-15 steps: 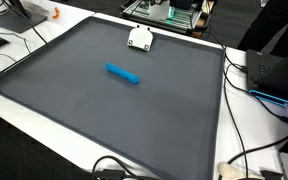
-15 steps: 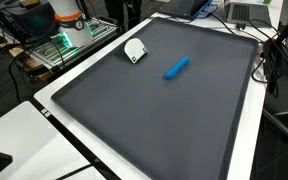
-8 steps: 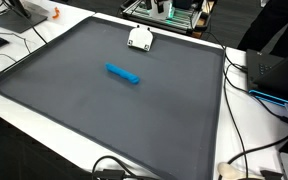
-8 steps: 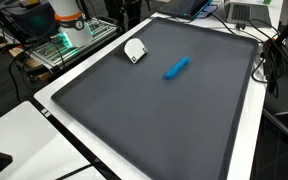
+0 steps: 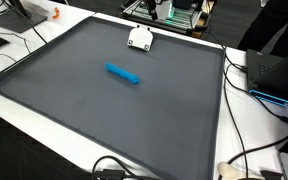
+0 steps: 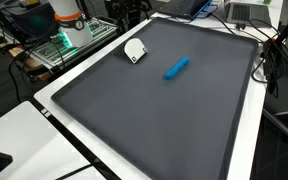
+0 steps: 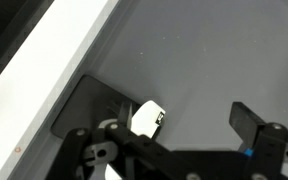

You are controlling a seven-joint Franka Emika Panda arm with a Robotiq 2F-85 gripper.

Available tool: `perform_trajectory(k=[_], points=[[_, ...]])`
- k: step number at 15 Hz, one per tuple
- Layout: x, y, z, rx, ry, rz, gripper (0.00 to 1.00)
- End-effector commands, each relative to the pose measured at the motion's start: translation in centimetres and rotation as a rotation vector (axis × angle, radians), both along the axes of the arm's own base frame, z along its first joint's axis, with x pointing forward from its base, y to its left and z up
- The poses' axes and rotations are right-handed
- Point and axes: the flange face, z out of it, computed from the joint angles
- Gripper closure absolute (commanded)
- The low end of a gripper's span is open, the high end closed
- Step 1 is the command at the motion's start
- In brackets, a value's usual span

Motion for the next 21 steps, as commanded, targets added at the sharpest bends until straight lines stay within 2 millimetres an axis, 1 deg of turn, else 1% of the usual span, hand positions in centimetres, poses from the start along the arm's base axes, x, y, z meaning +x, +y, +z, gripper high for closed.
perform_trajectory(k=[1,3,7,14,18,21], points=[[0.3,-1.1,-1.8,0.022,0.041,-0.103,0.00],[0.4,-1.5,-2.6,0.016,0.052,-0.133,0.00],[0.5,-1.8,-4.2,0.006,0.051,-0.140,0.00],[1.1,-2.9,-6.7,-0.057,0.007,-0.183,0.00],[1.0,-3.2,-7.5,-0.052,0.009,-0.199,0.00],[0.9,-3.2,-7.8,-0.036,0.013,-0.212,0.00]])
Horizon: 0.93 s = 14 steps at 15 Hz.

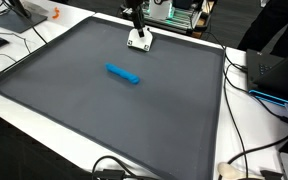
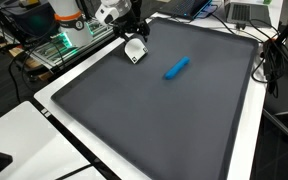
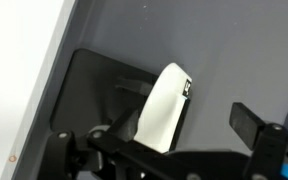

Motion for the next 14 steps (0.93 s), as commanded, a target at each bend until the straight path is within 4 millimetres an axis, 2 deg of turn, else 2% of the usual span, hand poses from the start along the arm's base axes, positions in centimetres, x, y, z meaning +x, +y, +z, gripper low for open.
perform_trajectory(k=[1,14], points=[[-0.1,-0.3,-0.8,0.007,-0.014,-0.017,0.00],[0.1,-1.7,1.6,0.029,-0.035,-0.038,0.00]])
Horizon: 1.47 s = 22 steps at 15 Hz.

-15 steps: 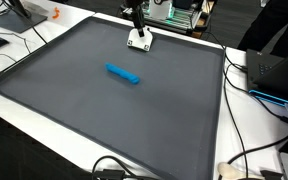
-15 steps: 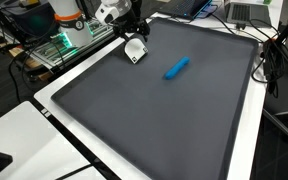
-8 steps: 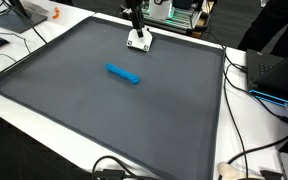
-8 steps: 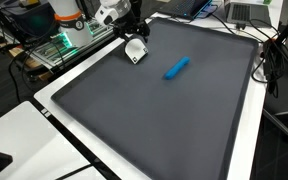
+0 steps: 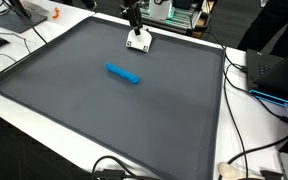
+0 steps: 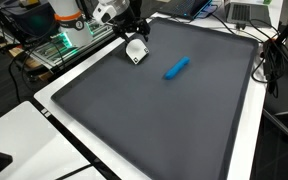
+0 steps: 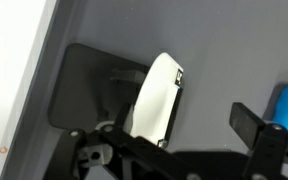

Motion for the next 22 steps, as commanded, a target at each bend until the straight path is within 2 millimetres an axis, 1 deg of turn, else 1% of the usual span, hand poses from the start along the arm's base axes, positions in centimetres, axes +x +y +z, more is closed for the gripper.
perform_trajectory(k=[1,10,22], points=[[-0.5,-0.5,0.7,0.017,0.008,-0.003,0.00],[-0.8,-0.5,1.0,0.032,0.039,0.014,0.00],[-0.7,0.0,-1.1,0.029,0.072,-0.001,0.00]])
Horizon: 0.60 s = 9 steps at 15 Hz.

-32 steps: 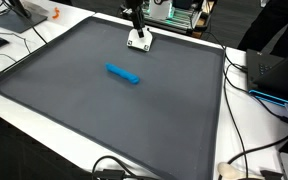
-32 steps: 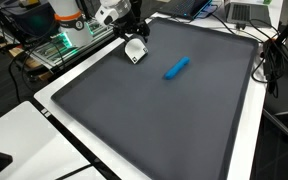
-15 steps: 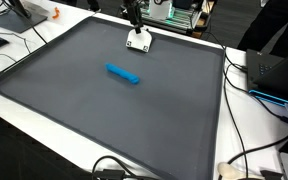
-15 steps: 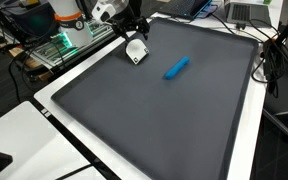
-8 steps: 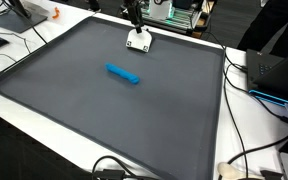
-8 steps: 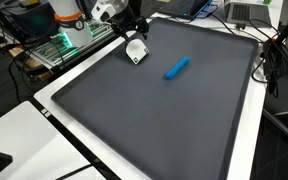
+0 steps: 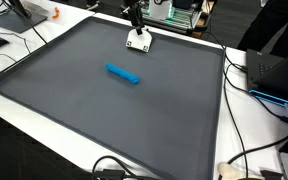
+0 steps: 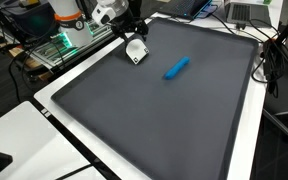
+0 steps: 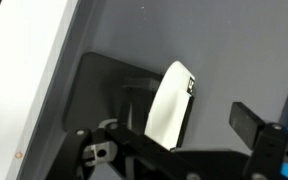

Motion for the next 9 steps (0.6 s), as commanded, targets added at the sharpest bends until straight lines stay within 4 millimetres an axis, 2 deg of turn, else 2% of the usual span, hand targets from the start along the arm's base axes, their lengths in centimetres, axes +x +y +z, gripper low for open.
perform_trajectory(k=[1,9], points=[[-0.30,0.20,-0.93,0.006,0.025,-0.026,0.00],[-0.50,0.39,-1.69,0.017,0.049,-0.064,0.01]])
